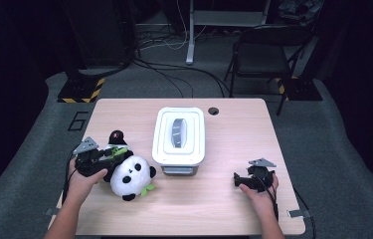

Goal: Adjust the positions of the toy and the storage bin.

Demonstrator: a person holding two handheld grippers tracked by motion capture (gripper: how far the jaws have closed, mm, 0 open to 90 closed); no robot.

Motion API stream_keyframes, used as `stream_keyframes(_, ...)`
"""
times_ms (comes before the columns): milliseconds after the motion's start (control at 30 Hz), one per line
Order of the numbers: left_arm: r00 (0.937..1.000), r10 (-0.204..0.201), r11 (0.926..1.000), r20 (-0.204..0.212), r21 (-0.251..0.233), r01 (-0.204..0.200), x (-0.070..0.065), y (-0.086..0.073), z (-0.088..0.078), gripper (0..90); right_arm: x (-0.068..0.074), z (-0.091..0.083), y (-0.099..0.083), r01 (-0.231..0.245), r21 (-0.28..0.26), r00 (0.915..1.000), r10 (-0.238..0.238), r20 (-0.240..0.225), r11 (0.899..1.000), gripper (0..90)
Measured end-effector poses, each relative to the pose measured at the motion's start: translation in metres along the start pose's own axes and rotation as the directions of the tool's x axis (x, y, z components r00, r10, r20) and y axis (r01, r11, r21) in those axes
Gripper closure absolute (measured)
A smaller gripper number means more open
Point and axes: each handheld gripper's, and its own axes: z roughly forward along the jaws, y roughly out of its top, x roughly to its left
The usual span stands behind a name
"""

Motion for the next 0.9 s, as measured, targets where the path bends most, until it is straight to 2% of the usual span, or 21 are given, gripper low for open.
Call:
stream_keyframes(33, 1.0, 0.003, 0.9999, -0.005, -0.01, -0.003, -0.001, 0.001, -0.002, 46.5, 0.001, 0.0, 0.0, -0.006, -0.004, 1.0, 0.006, -0.005, 1.0, 6.7)
stream_keyframes(100, 0.9999, 0.004, 0.9998, -0.016, -0.017, -0.004, -0.002, 0.003, -0.006, 42.6, 0.001, -0.001, 0.001, 0.019, -0.014, 0.9997, -0.019, -0.012, 1.0, 11.2)
stream_keyframes(233, 0.9993, -0.022, 0.9993, -0.032, -0.032, 0.021, -0.003, 0.008, -0.014, 38.4, 0.004, -0.003, 0.002, 0.019, -0.012, 0.9997, -0.019, -0.016, 1.0, 17.2)
stream_keyframes(267, 0.9988, -0.028, 0.9986, -0.04, -0.045, 0.026, -0.003, 0.008, -0.015, 38.4, 0.004, -0.003, 0.002, 0.015, -0.011, 0.9997, -0.015, -0.019, 1.0, 18.5)
stream_keyframes(400, 0.9984, -0.022, 0.9987, -0.052, -0.048, 0.019, -0.005, 0.011, -0.022, 38.3, 0.007, -0.006, 0.003, 0.009, 0.006, 0.9999, -0.009, -0.013, 1.0, 23.5)
stream_keyframes(500, 0.9985, -0.025, 0.9977, -0.048, -0.063, 0.022, -0.008, 0.015, -0.027, 38.3, 0.01, -0.008, 0.005, 0.029, 0.007, 0.9996, -0.029, -0.006, 1.0, 26.3)
stream_keyframes(633, 0.9991, -0.02, 0.9971, -0.038, -0.074, 0.017, -0.015, 0.023, -0.036, 39.3, 0.014, -0.011, 0.009, 0.043, 0.026, 0.9988, -0.042, -0.025, 0.999, 31.2)
stream_keyframes(700, 0.9991, -0.01, 0.9974, -0.04, -0.071, 0.007, -0.021, 0.026, -0.037, 41.2, 0.015, -0.014, 0.011, 0.042, 0.023, 0.9979, -0.041, -0.049, 0.999, 32.5)
stream_keyframes(900, 0.9995, 0.009, 0.9981, -0.029, -0.061, -0.011, -0.032, 0.032, -0.034, 43.0, 0.025, -0.027, 0.02, 0.069, -0.014, 0.9956, -0.07, -0.062, 0.998, 34.2)
